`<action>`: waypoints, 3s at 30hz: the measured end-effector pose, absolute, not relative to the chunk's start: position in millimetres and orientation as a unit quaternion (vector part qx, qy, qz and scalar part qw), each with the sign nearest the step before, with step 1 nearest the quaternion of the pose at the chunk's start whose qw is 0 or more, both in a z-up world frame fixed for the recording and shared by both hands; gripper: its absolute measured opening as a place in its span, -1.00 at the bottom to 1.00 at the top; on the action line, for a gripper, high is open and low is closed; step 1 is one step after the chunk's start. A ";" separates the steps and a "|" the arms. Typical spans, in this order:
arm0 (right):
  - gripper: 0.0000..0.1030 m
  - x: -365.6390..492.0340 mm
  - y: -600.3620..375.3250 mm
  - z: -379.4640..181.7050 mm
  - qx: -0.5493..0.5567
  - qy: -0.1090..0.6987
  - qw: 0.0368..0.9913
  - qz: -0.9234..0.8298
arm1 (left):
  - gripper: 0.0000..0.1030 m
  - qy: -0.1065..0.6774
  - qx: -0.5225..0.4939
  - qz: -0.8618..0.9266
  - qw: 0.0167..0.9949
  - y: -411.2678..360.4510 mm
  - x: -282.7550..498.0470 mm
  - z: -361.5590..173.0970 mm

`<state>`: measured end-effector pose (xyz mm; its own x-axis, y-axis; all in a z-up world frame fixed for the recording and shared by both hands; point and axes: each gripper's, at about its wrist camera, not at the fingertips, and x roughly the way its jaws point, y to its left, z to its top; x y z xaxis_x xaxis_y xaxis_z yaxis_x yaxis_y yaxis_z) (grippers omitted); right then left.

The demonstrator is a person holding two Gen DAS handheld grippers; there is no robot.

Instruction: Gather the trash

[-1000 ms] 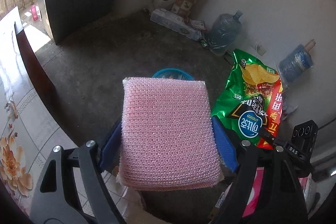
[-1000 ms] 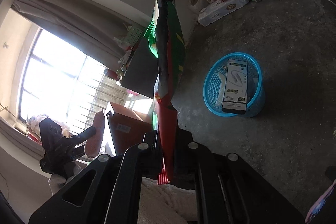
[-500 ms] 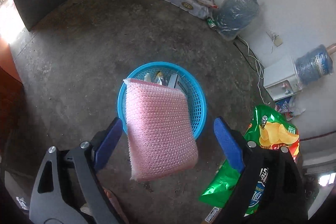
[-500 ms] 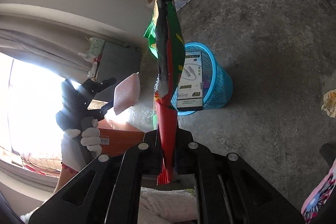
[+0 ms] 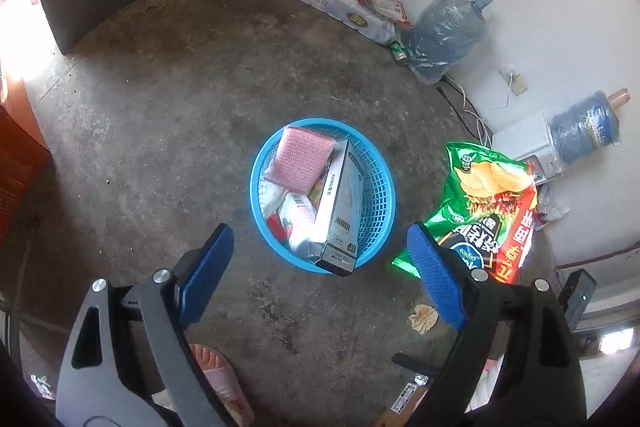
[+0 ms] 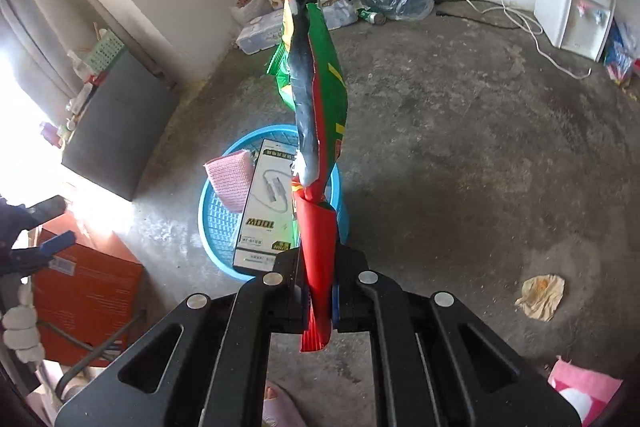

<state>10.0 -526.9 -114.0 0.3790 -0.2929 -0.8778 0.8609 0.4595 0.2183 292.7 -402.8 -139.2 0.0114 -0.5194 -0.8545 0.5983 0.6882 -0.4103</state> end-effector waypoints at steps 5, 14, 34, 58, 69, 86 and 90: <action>-0.86 76.8 -529.7 -154.1 0.258 0.436 0.752 -0.421 | 0.64 0.557 0.041 -0.406 0.723 -350.6 279.7 -98.6; -0.86 148.2 -494.4 -256.4 0.172 0.571 0.708 -0.378 | 0.64 0.527 0.038 -0.397 0.750 -258.0 259.0 -60.0; 0.04 83.1 -448.3 -133.6 0.258 0.479 0.780 -0.309 | 0.64 0.476 -0.023 -0.367 0.799 -128.7 210.6 -17.2; 0.88 31.7 -169.8 114.5 0.094 0.283 0.951 -0.080 | 0.83 0.371 -0.033 -0.166 0.913 -12.8 71.1 23.0; 0.88 41.0 -127.6 99.6 0.036 0.340 0.935 -0.095 | 0.83 0.414 -0.034 -0.125 0.901 9.0 76.9 -7.0; 0.88 75.0 -136.8 70.4 0.027 0.411 0.905 -0.107 | 0.83 0.475 -0.041 -0.072 0.876 -3.0 84.4 -35.0; 0.88 76.3 -148.1 64.9 0.044 0.417 0.901 -0.112 | 0.83 0.486 -0.046 -0.061 0.870 -5.5 86.7 -37.7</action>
<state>76.3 -148.1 64.9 0.6268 -0.1659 -0.7613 0.2394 0.9708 -0.0145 86.7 -5.5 -37.7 0.5197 -0.1500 -0.8411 0.0609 0.9885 -0.1386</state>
